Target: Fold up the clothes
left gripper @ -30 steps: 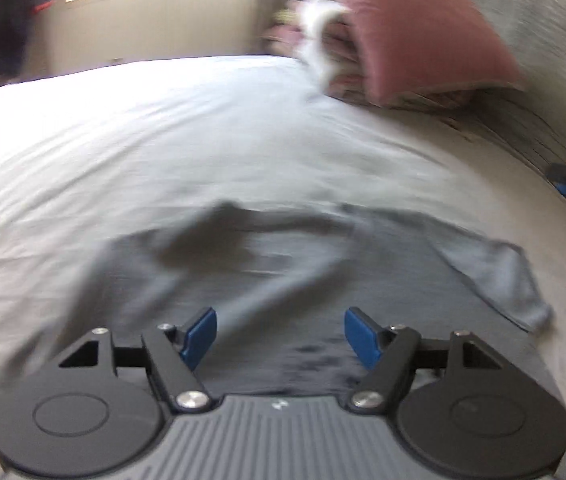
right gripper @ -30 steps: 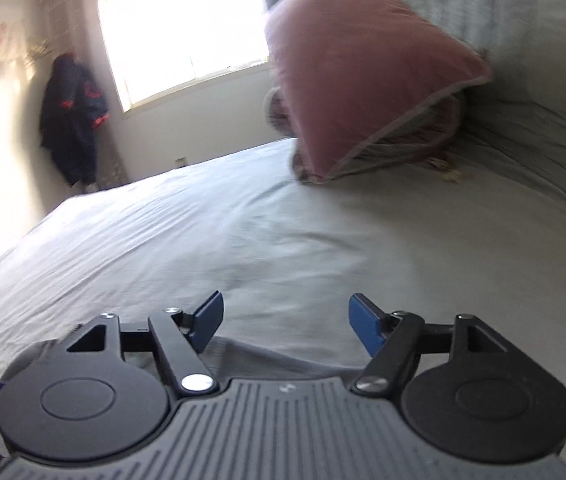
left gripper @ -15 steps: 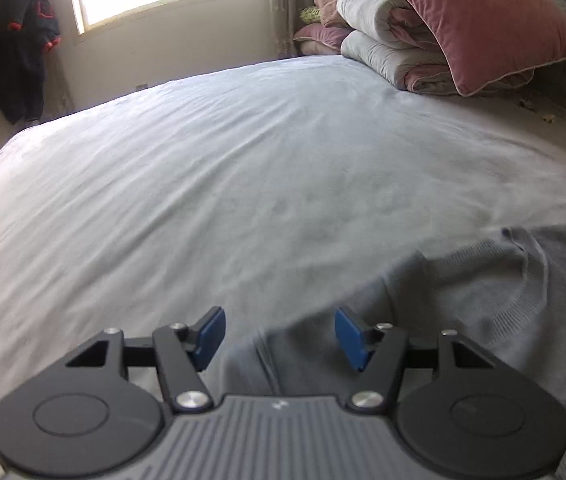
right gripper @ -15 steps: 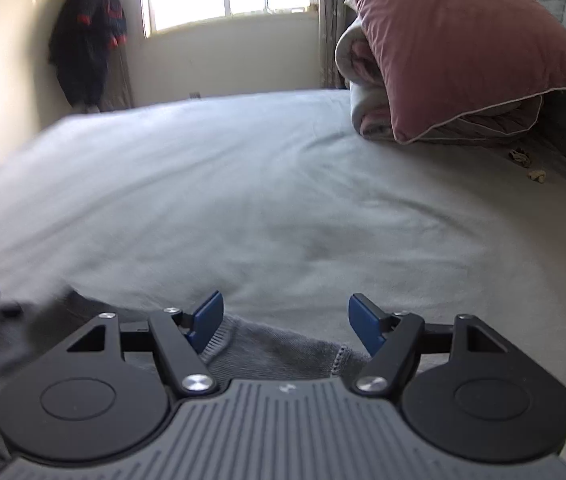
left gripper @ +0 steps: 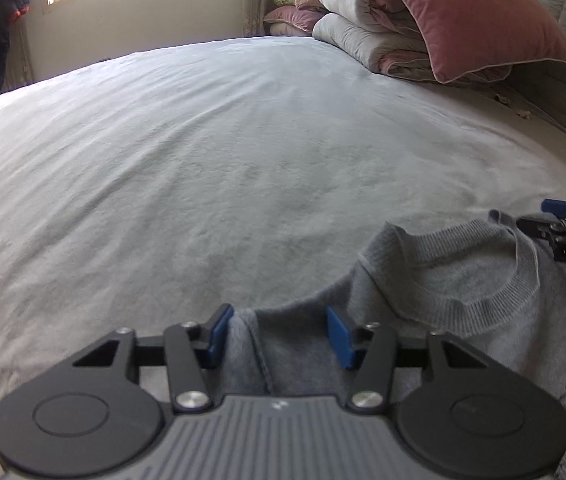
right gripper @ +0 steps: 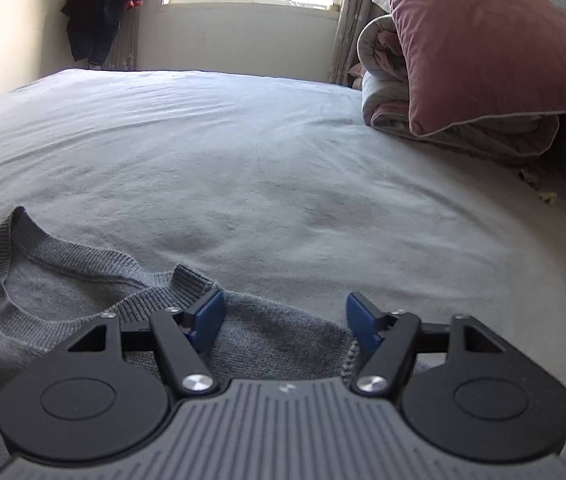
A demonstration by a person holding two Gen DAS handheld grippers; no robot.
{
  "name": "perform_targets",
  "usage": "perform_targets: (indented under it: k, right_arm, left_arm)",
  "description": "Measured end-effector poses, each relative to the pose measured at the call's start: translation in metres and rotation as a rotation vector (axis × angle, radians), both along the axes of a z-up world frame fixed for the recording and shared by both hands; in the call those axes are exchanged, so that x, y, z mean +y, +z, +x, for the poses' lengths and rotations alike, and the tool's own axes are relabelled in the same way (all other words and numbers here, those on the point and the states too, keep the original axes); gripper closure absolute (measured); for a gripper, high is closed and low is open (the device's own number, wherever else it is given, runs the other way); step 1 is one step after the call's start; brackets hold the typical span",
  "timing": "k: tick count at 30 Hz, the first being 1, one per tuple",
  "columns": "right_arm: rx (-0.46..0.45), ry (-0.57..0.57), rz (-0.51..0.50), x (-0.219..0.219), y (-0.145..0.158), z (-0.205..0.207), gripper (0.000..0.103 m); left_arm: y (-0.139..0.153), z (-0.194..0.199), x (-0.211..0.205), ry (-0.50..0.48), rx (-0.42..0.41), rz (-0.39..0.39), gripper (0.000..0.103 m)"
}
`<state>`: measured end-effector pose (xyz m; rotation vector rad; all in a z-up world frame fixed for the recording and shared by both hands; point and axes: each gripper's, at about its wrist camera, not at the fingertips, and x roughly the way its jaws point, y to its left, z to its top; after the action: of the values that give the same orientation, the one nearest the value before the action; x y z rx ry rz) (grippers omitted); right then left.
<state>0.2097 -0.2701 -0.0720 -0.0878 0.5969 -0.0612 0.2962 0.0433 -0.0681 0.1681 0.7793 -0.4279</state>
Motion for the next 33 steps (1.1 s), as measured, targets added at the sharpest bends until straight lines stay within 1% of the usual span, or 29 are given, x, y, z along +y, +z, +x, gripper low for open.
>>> perform_targets:
  k: [1, 2, 3, 4, 5, 6, 7, 8, 10, 11, 13, 14, 16, 17, 19, 20, 21, 23, 24, 25, 27, 29, 33]
  right_arm:
    - [0.004, 0.015, 0.003, 0.001, 0.000, 0.000, 0.050]
    - [0.007, 0.030, 0.007, 0.003, 0.000, -0.001, 0.055]
    - [0.011, 0.050, 0.014, 0.005, 0.000, -0.001, 0.071]
    - [0.014, 0.070, 0.022, 0.007, 0.000, -0.001, 0.083]
    - [0.012, 0.076, 0.019, 0.009, 0.001, -0.002, 0.088]
    - [0.007, 0.070, 0.010, 0.010, 0.002, -0.003, 0.097]
    - [-0.006, 0.059, 0.014, 0.009, 0.004, -0.005, 0.098]
    - [-0.027, 0.043, 0.029, 0.006, 0.008, -0.007, 0.098]
    - [-0.069, 0.011, 0.059, 0.001, 0.016, -0.011, 0.099]
    - [-0.074, 0.002, 0.070, -0.001, 0.016, -0.011, 0.099]
    - [-0.057, -0.004, 0.082, -0.003, 0.012, -0.008, 0.099]
    - [-0.038, -0.004, 0.075, -0.002, 0.008, -0.005, 0.099]
    - [-0.016, -0.003, 0.049, 0.003, 0.002, -0.001, 0.098]
    - [-0.010, -0.002, 0.038, 0.005, 0.000, 0.000, 0.098]
    - [-0.010, -0.006, 0.030, 0.006, 0.001, 0.000, 0.094]
    - [-0.011, -0.008, 0.028, 0.007, 0.002, -0.001, 0.091]
    - [-0.013, -0.010, 0.027, 0.007, 0.003, -0.001, 0.086]
    - [-0.016, -0.013, 0.026, 0.007, 0.005, -0.002, 0.078]
    - [-0.017, -0.011, 0.030, 0.007, 0.006, -0.002, 0.068]
    - [-0.020, -0.006, 0.035, 0.008, 0.007, -0.003, 0.062]
    - [-0.027, 0.005, 0.043, 0.009, 0.010, -0.003, 0.062]
    - [-0.031, 0.014, 0.045, 0.012, 0.013, -0.005, 0.062]
    - [-0.016, 0.030, 0.011, 0.019, 0.029, -0.013, 0.062]
  left_arm:
    - [0.001, -0.001, 0.000, 0.005, 0.001, 0.000, 0.064]
    - [0.002, -0.001, 0.001, 0.013, 0.005, -0.003, 0.076]
    - [0.002, 0.000, 0.003, 0.033, 0.004, -0.013, 0.097]
    - [0.003, -0.002, 0.005, 0.068, -0.010, -0.035, 0.097]
    - [0.004, -0.005, 0.008, 0.106, -0.029, -0.063, 0.097]
    - [0.006, -0.010, 0.009, 0.142, -0.072, -0.078, 0.097]
    - [0.007, -0.015, 0.011, 0.174, -0.121, -0.094, 0.097]
    - [0.009, -0.020, 0.013, 0.204, -0.168, -0.114, 0.097]
    - [0.007, -0.021, 0.017, 0.247, -0.197, -0.146, 0.097]
    - [0.003, -0.019, 0.016, 0.256, -0.189, -0.140, 0.097]
    - [-0.008, -0.012, 0.009, 0.251, -0.161, -0.093, 0.097]
    - [-0.014, -0.009, 0.006, 0.247, -0.151, -0.072, 0.096]
    - [-0.014, -0.006, 0.006, 0.252, -0.145, -0.063, 0.095]
    - [-0.013, -0.005, 0.006, 0.256, -0.143, -0.063, 0.091]
    - [-0.007, -0.005, 0.009, 0.262, -0.132, -0.070, 0.088]
    - [-0.003, -0.009, 0.013, 0.273, -0.130, -0.077, 0.081]
    - [0.002, -0.015, 0.017, 0.289, -0.132, -0.085, 0.075]
    - [0.012, -0.028, 0.028, 0.328, -0.129, -0.108, 0.060]
    - [0.018, -0.035, 0.037, 0.354, -0.122, -0.127, 0.054]
    - [0.023, -0.043, 0.045, 0.371, -0.112, -0.142, 0.052]
    - [0.033, -0.059, 0.061, 0.388, -0.093, -0.156, 0.042]
    - [0.038, -0.077, 0.075, 0.404, -0.080, -0.126, 0.038]
    - [0.037, -0.102, 0.106, 0.467, -0.020, -0.068, 0.036]
